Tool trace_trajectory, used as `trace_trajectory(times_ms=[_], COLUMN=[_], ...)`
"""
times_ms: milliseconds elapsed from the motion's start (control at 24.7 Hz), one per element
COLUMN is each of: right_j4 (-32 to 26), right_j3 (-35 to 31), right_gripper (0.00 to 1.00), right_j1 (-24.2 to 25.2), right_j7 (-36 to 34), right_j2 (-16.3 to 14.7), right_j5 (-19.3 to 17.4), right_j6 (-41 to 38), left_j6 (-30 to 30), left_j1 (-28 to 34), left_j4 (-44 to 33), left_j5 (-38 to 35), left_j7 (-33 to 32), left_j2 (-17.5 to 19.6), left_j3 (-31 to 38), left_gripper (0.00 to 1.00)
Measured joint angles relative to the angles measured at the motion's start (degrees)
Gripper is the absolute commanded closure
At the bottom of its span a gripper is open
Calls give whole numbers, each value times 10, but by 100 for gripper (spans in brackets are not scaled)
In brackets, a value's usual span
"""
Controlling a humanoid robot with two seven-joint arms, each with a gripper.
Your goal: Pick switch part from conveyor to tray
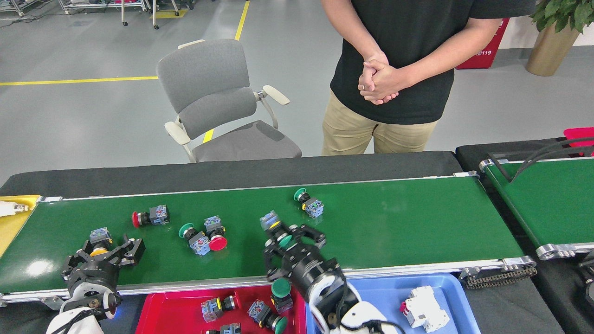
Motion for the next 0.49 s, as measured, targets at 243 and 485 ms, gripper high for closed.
trace_trajectory(times_ms=[243,485], right_j4=[-40,-139], right_j3=[31,-146], right_gripper=[0,0], right_j1=[13,101], right_j7=[-1,-11], right_j2=[-9,-63], right_j5=[0,-2], right_j6=[-21,-24], left_j6=[-110,-317], left_j1=[146,323], left_j4=[-202,-394], left_j5=[22,19], left_j7=[1,2], left_j2=[-25,-79], left_j3=[-1,-2], left_gripper=[84,29])
